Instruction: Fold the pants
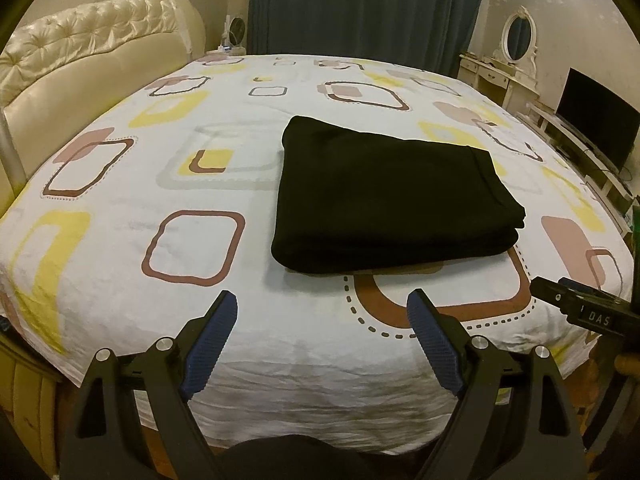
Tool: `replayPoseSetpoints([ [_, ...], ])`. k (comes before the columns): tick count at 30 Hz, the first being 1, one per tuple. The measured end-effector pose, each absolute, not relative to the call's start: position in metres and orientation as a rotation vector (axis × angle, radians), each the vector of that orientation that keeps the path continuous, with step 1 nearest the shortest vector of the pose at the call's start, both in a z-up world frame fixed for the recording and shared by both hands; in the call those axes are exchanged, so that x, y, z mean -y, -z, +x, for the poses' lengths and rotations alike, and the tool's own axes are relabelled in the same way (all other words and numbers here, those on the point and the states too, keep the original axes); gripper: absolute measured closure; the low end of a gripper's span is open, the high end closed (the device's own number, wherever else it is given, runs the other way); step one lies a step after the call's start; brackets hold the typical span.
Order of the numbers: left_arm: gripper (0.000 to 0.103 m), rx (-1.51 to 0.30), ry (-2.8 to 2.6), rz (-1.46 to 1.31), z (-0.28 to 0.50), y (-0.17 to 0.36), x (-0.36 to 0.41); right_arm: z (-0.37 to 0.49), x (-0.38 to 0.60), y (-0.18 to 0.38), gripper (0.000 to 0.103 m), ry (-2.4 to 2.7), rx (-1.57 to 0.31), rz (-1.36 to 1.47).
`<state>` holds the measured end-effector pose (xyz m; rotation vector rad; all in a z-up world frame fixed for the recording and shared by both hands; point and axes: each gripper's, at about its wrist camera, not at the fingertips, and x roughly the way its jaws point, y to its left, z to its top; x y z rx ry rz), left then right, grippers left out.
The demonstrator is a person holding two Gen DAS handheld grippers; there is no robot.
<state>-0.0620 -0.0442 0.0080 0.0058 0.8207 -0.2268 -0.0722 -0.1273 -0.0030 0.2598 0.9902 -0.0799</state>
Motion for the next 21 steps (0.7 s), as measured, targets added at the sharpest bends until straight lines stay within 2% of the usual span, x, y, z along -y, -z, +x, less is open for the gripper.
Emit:
replayPoseSetpoints([
  [21,0.017,-0.797,0.225,0.014,-0.0629,-0.0113,0.0455,-0.0720,0.1212,0.0097,0.011,0.069,-1.009,0.251],
])
